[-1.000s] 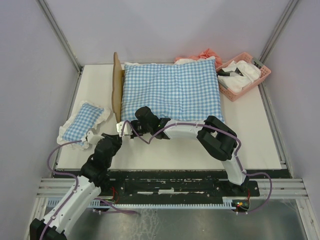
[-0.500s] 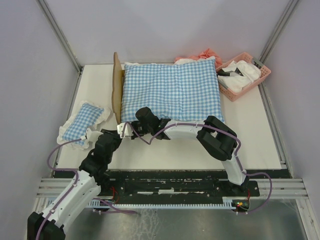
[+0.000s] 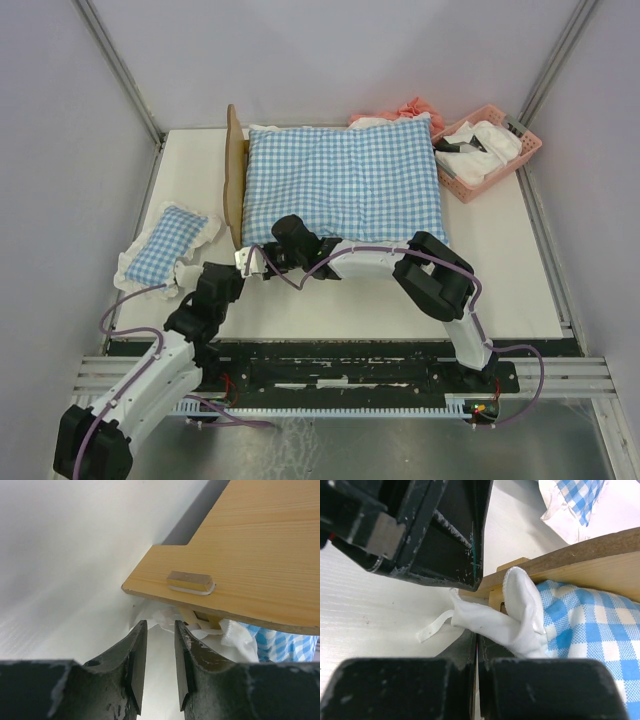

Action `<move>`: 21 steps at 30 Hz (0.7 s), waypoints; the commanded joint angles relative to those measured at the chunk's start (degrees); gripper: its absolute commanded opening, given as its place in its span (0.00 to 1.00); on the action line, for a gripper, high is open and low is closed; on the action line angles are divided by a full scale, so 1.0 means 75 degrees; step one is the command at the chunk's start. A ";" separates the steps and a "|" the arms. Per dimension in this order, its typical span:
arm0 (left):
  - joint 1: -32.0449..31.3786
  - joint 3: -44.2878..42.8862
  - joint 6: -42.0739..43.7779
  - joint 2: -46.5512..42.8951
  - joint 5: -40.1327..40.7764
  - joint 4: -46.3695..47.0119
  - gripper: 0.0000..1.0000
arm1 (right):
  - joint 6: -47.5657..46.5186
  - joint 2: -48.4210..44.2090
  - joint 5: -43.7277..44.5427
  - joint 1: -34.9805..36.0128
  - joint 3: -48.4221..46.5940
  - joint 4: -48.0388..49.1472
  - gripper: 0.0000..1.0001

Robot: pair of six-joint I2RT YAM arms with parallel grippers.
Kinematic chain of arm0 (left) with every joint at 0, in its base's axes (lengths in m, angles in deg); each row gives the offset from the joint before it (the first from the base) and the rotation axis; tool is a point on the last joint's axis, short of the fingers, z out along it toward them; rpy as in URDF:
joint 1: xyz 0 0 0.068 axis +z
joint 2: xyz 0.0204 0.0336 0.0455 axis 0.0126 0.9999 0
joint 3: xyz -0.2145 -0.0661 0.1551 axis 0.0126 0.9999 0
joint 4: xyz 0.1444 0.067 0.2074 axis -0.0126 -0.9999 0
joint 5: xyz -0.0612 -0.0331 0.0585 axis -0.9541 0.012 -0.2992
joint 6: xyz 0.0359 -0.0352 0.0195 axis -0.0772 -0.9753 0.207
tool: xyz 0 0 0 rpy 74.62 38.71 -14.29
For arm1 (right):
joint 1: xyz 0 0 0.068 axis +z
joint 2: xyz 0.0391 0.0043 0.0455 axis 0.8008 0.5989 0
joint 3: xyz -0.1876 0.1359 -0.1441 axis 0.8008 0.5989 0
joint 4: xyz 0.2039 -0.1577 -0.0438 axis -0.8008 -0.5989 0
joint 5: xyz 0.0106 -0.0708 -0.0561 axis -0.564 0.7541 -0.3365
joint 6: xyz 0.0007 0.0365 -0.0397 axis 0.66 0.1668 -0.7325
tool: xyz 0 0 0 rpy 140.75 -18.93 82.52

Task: Set up the pet bed
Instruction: Tie the ropes to the bed frame.

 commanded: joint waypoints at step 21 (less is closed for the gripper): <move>0.0398 0.0010 -0.0829 0.0761 -0.0609 0.1455 0.24 | -0.0108 -0.0136 -0.0268 -0.0049 -0.0008 0.0314 0.02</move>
